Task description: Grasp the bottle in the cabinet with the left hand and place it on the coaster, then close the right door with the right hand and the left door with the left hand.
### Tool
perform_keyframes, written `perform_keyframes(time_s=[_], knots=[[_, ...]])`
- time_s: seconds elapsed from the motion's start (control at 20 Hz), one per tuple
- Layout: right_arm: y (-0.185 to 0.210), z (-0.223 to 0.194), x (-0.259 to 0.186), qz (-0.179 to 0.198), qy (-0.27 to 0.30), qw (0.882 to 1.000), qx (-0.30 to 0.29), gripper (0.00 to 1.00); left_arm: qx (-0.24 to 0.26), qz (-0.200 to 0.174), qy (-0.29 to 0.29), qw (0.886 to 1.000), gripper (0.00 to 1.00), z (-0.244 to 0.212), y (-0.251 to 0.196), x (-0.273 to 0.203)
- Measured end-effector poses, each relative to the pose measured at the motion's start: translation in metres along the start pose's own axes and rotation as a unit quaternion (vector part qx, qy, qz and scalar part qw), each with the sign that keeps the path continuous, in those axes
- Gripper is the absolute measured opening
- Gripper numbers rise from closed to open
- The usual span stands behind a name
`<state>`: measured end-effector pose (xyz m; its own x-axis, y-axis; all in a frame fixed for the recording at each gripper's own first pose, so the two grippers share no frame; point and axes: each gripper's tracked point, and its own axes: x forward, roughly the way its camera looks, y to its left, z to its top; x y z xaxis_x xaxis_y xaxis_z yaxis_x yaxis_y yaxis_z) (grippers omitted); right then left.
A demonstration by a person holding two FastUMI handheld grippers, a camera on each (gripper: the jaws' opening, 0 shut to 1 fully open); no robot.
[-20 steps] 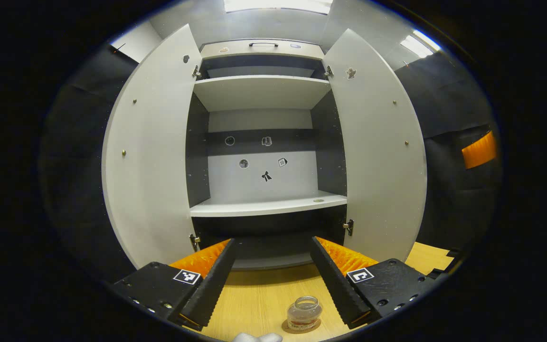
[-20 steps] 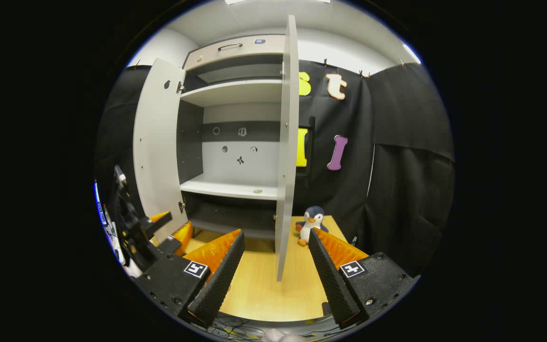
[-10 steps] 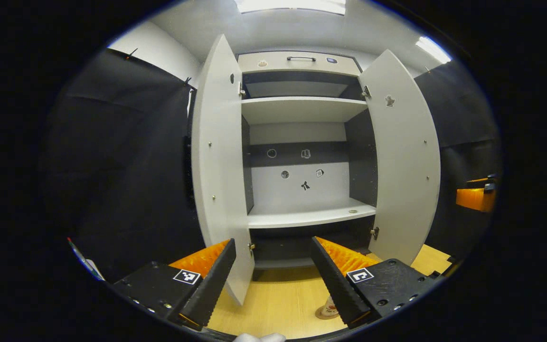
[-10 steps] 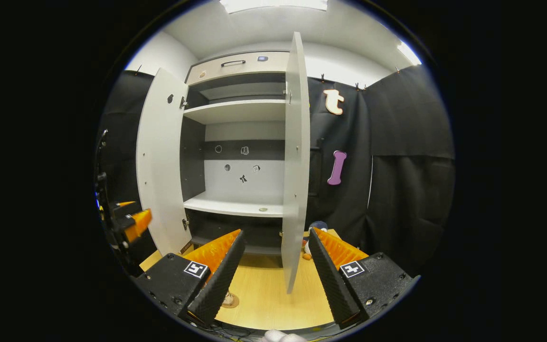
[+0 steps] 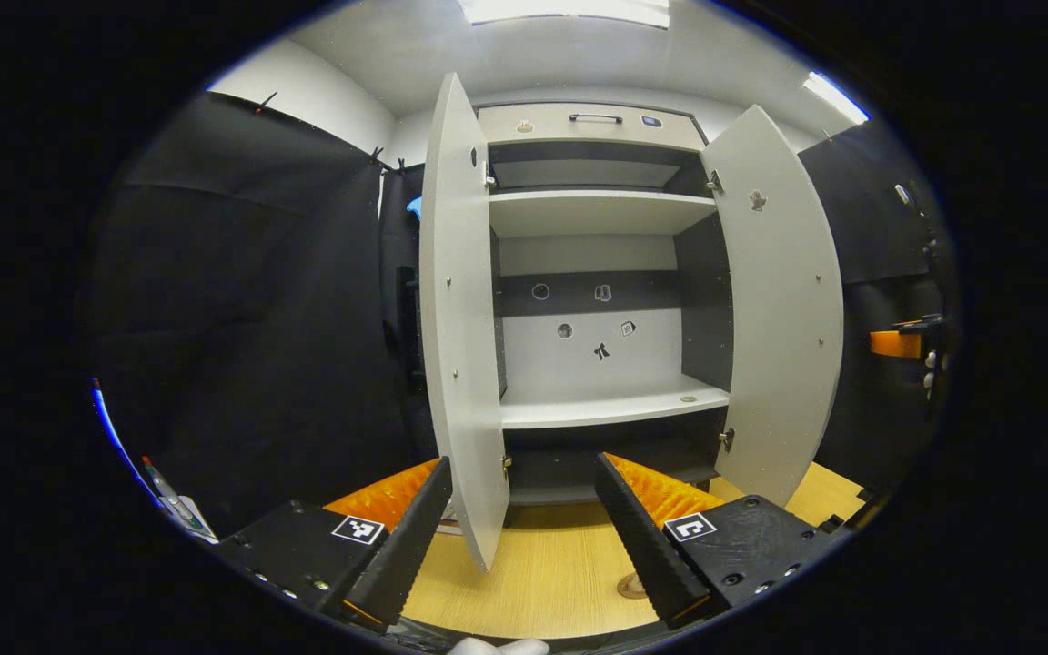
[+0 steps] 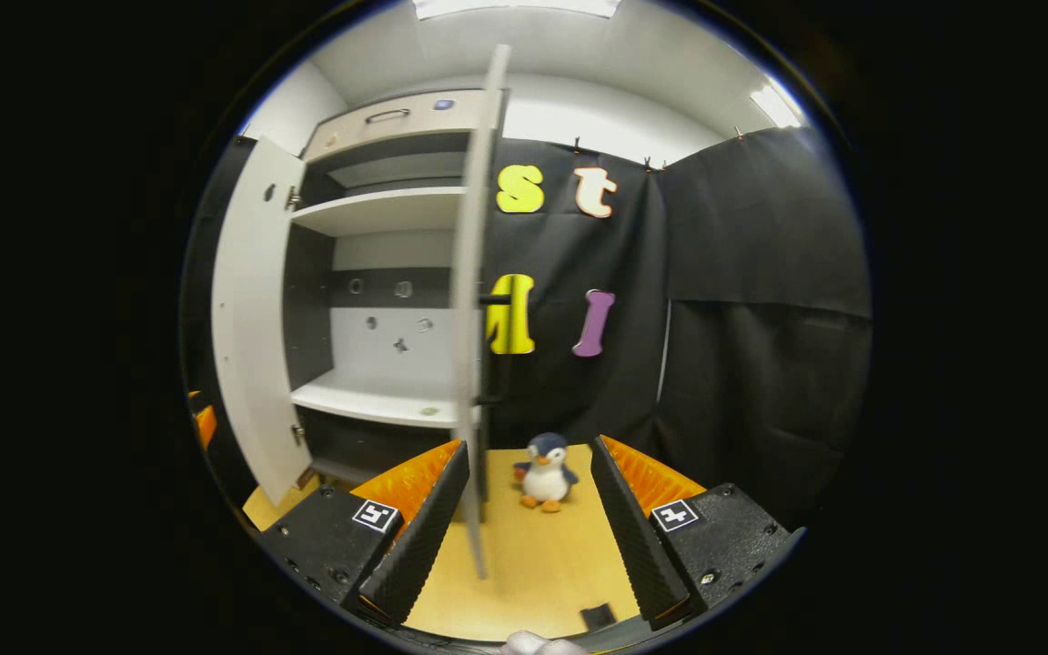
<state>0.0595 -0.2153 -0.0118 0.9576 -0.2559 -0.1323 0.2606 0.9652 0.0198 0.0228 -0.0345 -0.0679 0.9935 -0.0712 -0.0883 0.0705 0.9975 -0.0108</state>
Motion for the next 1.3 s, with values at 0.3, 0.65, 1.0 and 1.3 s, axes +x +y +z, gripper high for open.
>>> perform_keyframes(time_s=[0.3, 0.65, 1.0, 1.3], knots=[[-0.019, 0.038, 0.080, 0.043, -0.002, 0.999, 0.011, 0.83, -0.023, 0.019, 0.002, 1.000, 0.95, 0.003, -0.037, 0.008], [0.002, 0.056, 0.099, 0.101, -0.028, 0.994, 0.000, 0.81, -0.022, 0.034, 0.006, 0.999, 0.96, 0.008, -0.054, 0.009], [0.057, 0.052, 0.087, 0.160, -0.013, 0.987, 0.000, 0.78, -0.014, 0.038, 0.014, 0.999, 0.96, 0.005, -0.048, 0.016], [0.106, 0.052, 0.085, 0.177, -0.026, 0.984, -0.016, 0.78, -0.004, 0.048, 0.017, 0.999, 0.96, -0.002, -0.030, 0.014]])
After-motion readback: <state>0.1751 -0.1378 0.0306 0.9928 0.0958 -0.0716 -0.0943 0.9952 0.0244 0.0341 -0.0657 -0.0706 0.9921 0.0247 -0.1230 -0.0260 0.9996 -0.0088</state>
